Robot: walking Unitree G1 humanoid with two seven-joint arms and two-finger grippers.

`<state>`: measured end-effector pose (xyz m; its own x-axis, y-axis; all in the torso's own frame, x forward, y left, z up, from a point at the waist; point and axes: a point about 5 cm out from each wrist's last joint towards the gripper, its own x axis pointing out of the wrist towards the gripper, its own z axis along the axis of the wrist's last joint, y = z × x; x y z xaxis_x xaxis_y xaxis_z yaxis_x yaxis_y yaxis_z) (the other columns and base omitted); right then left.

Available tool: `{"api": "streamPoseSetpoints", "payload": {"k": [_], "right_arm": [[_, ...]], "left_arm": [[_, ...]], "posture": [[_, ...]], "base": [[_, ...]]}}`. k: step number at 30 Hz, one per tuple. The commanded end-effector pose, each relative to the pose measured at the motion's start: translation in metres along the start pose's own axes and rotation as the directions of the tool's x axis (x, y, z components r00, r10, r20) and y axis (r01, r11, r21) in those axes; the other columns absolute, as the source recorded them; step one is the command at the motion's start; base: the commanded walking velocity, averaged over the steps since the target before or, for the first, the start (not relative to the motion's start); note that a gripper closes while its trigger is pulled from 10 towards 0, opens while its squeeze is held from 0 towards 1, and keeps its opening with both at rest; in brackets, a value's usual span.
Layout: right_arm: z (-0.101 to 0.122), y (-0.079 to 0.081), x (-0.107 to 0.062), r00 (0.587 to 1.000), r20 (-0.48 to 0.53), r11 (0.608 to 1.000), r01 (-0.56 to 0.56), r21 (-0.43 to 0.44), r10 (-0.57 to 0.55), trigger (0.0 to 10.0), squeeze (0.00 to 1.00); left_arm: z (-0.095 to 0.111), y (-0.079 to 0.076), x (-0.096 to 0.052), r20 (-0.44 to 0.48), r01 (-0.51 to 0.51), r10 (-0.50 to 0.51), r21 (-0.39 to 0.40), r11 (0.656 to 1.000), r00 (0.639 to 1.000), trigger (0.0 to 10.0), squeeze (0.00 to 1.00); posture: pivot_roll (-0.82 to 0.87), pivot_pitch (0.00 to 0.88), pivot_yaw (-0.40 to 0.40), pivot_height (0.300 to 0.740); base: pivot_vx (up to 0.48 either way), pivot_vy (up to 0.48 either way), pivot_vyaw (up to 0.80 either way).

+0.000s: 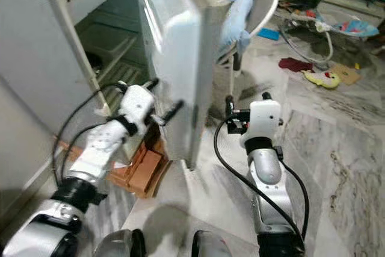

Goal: Restocking fridge

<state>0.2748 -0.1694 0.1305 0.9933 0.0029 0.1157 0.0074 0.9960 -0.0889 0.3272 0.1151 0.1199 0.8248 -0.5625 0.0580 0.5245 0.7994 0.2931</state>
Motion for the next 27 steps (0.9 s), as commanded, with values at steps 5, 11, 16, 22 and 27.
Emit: {"api": "streamPoseSetpoints", "payload": {"k": [5, 11, 16, 22, 27], "right_arm": [[0.001, 0.002, 0.000, 1.000, 0.015, 1.000, 0.014, -0.016, -0.014, 10.0, 0.00], [-0.003, 0.003, -0.003, 1.000, -0.001, 1.000, 0.014, -0.010, -0.014, 10.0, 0.00], [-0.003, 0.004, -0.001, 1.000, -0.001, 1.000, 0.007, -0.012, -0.007, 10.0, 0.00], [-0.001, 0.004, 0.005, 1.000, 0.008, 1.000, 0.007, -0.014, -0.007, 10.0, 0.00], [0.001, 0.005, 0.008, 1.000, 0.013, 1.000, 0.006, -0.010, -0.006, 10.0, 0.00]], "left_arm": [[-0.023, 0.024, -0.042, -0.072, -0.152, 0.148, -0.057, 0.987, 0.986, 10.0, 0.00], [-0.027, 0.022, -0.057, -0.087, -0.189, 0.184, -0.055, 0.980, 0.979, 10.0, 0.00], [-0.027, 0.022, -0.059, -0.088, -0.191, 0.186, -0.056, 0.980, 0.979, 10.0, 0.00], [-0.019, 0.021, -0.054, -0.070, -0.190, 0.186, -0.055, 0.980, 0.980, 10.0, 0.00], [-0.016, 0.021, -0.056, -0.065, -0.195, 0.192, -0.044, 0.980, 0.979, 10.0, 0.00]], "posture": [[-0.02, 0.053, -0.049, 0.740], [-0.02, 0.054, -0.060, 0.740], [-0.02, 0.053, -0.065, 0.740], [-0.02, 0.052, -0.067, 0.740], [-0.01, 0.067, -0.060, 0.740]], "base": [[0.147, -0.123, -0.80], [0.346, -0.328, -0.80], [0.358, -0.315, -0.80], [0.379, -0.291, -0.80], [0.384, -0.283, -0.80]]}}
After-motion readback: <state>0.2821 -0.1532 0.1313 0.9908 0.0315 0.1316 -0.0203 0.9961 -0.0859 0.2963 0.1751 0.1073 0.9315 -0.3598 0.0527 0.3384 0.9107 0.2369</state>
